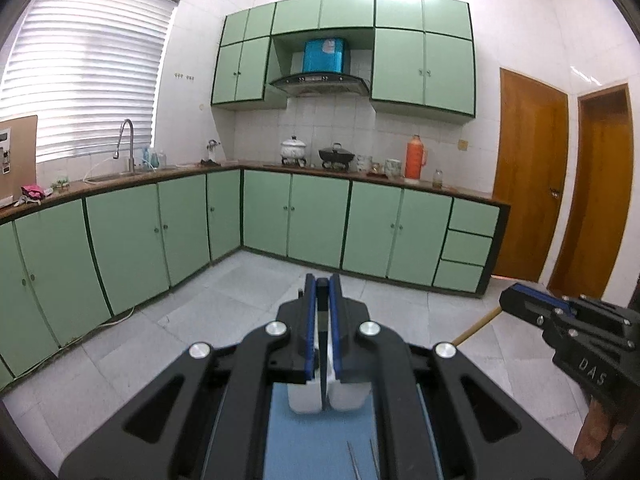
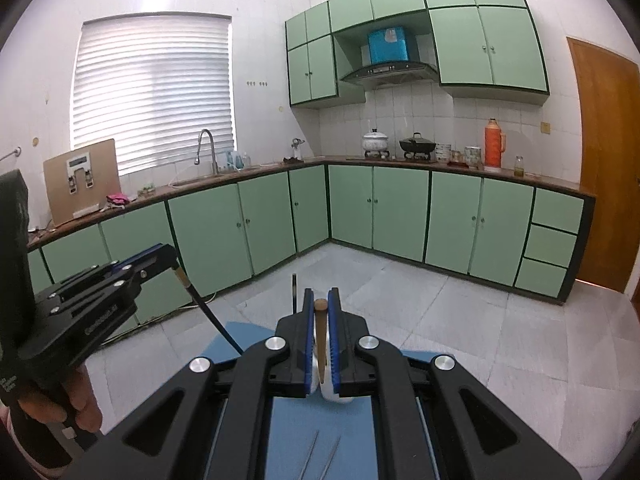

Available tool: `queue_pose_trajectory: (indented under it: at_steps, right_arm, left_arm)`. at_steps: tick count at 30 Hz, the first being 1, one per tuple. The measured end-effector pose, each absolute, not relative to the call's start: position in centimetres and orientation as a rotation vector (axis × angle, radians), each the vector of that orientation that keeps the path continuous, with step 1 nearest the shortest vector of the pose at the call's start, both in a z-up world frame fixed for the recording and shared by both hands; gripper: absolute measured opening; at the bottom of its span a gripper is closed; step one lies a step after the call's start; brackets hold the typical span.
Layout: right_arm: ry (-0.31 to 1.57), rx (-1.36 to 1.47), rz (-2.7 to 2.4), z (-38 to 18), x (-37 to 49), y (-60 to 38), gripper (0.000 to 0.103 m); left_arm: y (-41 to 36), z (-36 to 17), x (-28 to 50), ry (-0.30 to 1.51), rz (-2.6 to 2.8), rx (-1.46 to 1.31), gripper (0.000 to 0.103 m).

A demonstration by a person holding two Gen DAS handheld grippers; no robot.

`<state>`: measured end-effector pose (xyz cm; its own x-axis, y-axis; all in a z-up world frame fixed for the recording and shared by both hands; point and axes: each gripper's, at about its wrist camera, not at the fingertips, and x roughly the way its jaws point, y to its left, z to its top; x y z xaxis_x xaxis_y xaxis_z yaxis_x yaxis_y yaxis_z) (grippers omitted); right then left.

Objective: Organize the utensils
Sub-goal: 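Lower the black chopstick into the holder with the left tool while the right tool inserts the wooden one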

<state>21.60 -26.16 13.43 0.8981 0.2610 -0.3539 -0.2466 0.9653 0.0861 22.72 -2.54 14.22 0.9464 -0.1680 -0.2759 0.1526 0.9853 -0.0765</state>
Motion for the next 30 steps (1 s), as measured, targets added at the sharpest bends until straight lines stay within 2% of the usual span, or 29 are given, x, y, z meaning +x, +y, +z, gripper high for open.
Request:
queue_pose_trajectory:
  at_steps: [10,30]
  right_arm:
    - [0.392,0.041,0.237,12.5,28.5,-26.1,0.007]
    - [0.544,0.03,0.236,3.8,37.1,-23.9,0.007]
  left_arm:
    - [-3.3,14.8,28.7,0.251,-0.131,-0.044,0.006]
    - [-2.6,5.1,36.7,0.404,-0.094,-0.021,0.006]
